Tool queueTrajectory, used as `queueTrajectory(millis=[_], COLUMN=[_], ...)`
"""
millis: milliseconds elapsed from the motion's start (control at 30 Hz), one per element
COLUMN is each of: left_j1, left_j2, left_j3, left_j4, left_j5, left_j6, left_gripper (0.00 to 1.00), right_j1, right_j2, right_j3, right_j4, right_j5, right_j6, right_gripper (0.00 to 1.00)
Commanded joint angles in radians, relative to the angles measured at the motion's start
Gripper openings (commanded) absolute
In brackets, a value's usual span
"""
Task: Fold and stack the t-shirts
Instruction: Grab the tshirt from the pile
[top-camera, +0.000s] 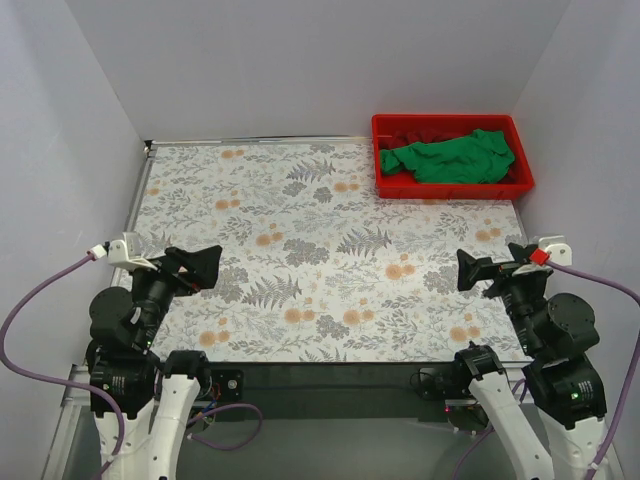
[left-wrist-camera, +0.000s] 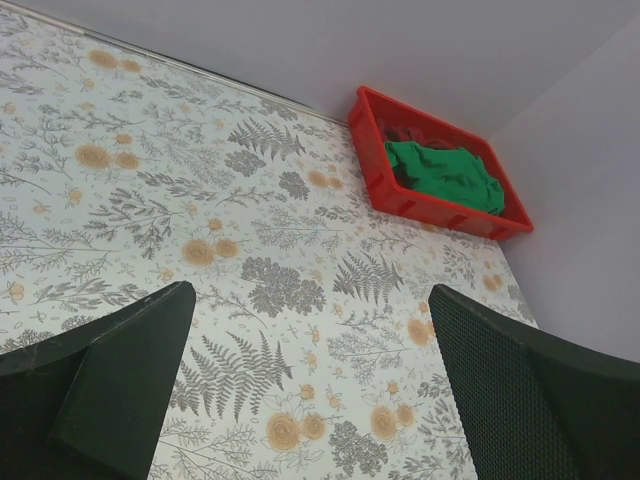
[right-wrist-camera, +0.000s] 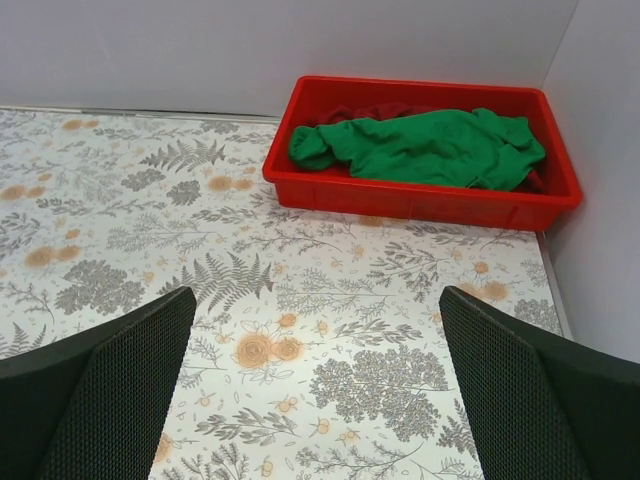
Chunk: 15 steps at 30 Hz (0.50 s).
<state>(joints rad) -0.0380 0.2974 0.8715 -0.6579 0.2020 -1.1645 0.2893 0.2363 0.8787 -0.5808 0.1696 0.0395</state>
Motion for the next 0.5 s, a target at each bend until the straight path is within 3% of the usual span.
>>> queueTrajectory(millis=[0,267,367,467], left_j1=[0.006,0.006,0.006,0.006], left_j2=[0.054,0.172,0.193,0.187], left_j3=[0.004,0.009,-0.005,-0.051], left_j4=[0.004,-0.012,-0.005,0.033], left_j5=[-0.004,-0.001,-0.004,0.017], left_j6=[-0.017,-0.052,-0.066,-0.112], left_gripper=[0.98,0.98,0.98,0.98], right_j1=[0.004,0.004,0.005,0.004], right_j2=[0.058,0.283,0.403,0.613], right_j3=[-0.014,-0.001,0.012,0.077], right_j4=[0.025,0.039,0.078,0.073], right_j5=[0.005,-0.018,-0.059,-0.001], right_j6=[0.042,0.131,0.134,0.194], right_gripper=[0.98,0.98,0.98,0.98])
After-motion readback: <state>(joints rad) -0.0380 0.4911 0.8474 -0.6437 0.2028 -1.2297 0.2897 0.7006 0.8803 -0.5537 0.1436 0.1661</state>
